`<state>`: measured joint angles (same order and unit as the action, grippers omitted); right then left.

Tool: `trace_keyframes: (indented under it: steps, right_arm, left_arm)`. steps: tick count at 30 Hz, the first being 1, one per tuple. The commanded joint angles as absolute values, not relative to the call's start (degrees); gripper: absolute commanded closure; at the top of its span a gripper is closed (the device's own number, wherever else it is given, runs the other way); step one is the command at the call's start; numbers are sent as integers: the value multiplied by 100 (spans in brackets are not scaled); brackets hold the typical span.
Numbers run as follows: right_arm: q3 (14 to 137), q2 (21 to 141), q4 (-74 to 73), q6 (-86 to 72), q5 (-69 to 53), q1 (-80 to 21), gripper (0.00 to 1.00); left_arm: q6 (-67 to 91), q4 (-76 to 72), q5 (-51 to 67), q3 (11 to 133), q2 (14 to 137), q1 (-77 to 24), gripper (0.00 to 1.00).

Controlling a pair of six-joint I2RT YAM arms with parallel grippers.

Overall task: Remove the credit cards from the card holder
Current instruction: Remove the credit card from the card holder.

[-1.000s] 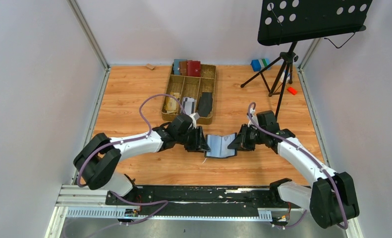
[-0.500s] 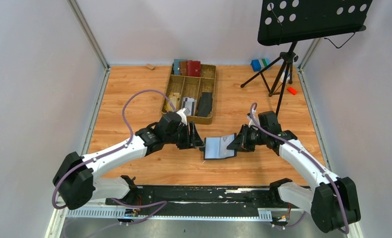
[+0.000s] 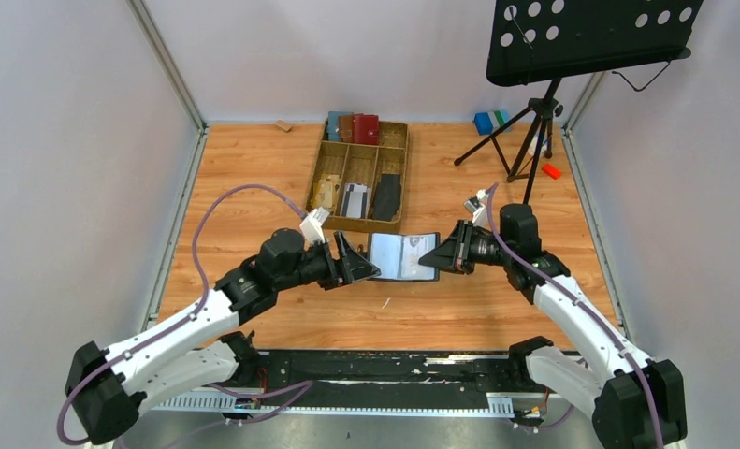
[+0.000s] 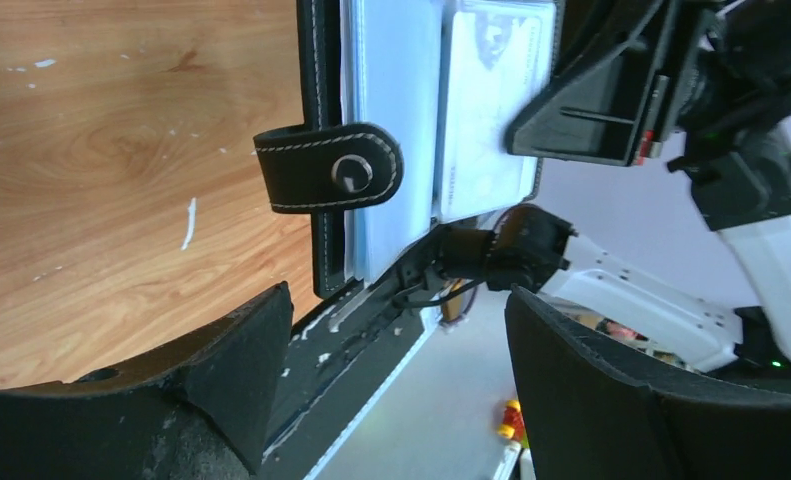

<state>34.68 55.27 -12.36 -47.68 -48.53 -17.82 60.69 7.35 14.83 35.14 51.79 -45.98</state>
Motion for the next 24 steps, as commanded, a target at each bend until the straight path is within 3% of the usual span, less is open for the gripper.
trace_keyframes:
  steps: [1,12,21,22,24]
  right_arm:
    - [3267,5514,-86,-5439,-5302,-1775,100]
    - [3313,5626,684,-5703,-5836,-1784,100]
    - [3330,5643,693,-5634,-6041,-1780,97]
    - [3343,5646,636,-5595,-6034,-1780,93]
    - [3374,5638,456,-5488,-5957,-1784,70]
  left_arm:
    - [6631,-106,1369,3038,4768,-4580,15]
    - [6605,-936,1775,3414,5634,-4579,18]
    - [6988,-1920,2091,3239,5971,-4488,65]
    - [6987,-1974,2099,3228,5962,-4483,71]
    - [6966,-2034,2087,3220,5895,-4474,82]
